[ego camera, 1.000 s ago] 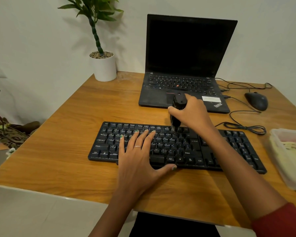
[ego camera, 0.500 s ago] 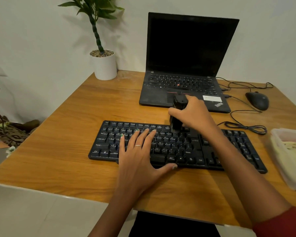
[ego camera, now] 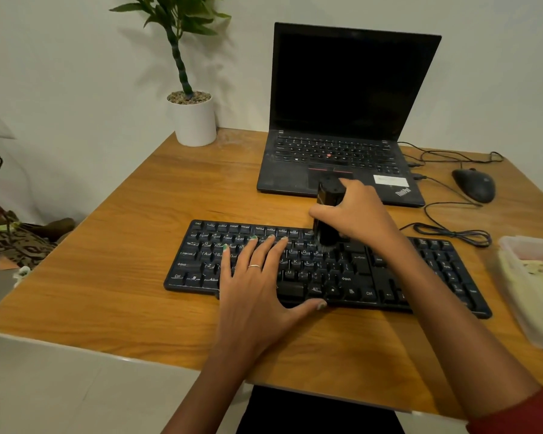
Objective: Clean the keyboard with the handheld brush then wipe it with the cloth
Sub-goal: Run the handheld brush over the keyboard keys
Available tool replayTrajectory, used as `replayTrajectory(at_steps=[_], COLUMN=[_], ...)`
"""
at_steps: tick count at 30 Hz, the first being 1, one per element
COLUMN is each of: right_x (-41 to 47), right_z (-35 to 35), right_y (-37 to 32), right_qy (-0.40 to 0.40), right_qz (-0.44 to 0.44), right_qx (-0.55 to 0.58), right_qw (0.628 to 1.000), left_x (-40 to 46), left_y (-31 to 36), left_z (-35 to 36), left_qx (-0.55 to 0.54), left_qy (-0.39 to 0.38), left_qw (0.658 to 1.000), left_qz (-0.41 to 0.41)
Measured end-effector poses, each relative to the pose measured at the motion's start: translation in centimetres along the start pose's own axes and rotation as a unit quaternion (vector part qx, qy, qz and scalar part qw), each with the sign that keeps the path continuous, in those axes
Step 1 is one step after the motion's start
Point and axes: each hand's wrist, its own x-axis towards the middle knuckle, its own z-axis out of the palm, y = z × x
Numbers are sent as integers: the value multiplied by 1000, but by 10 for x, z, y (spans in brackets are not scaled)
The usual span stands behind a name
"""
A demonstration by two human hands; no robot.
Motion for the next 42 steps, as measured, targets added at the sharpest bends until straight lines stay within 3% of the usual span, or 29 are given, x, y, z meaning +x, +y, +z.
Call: replayTrajectory(at_steps=[2,6,10,13,17,21,26,29,30,34,38,42], right_x=[-3,-4,-5,-5,-3,-1,-3,-5,-4,-8,-9,-7], right_z=[5,1,7,1,5,-1,4,-3,-5,5,-2,6], right_y=[0,-2,-1,-2,2,0,3,1,1,3,-3,-1], right_qy=[28,-15,37,-3,68,-24,50,-52,-53,62,-38,35], right_qz=[-20,-1,-18,16,2,35,36,51,47,11,19,-6], right_qx=[4,-26,-29,-38,-11,-14,-3,6,-1,1,-16,-13], right_qw=[999,1000,999,999,998,999,998,997,997,998,999,999], left_x=[0,0,0,0,0,1,0,1,1,0,0,0], left_y=[0,0,0,0,0,0,1,0,0,0,1,0], left_z=[0,0,0,0,0,0,0,1,1,1,0,1], left_qx=[-2,-3,-4,-1,-2,1,0,3,2,2,4,0], left_qy=[-3,2,2,6,0,5,3,6,4,3,5,-3], left_qw=[1000,1000,1000,1000,1000,1000,1000,1000,1000,1000,1000,1000], left_qz=[-1,0,0,0,1,2,0,2,3,3,2,-2])
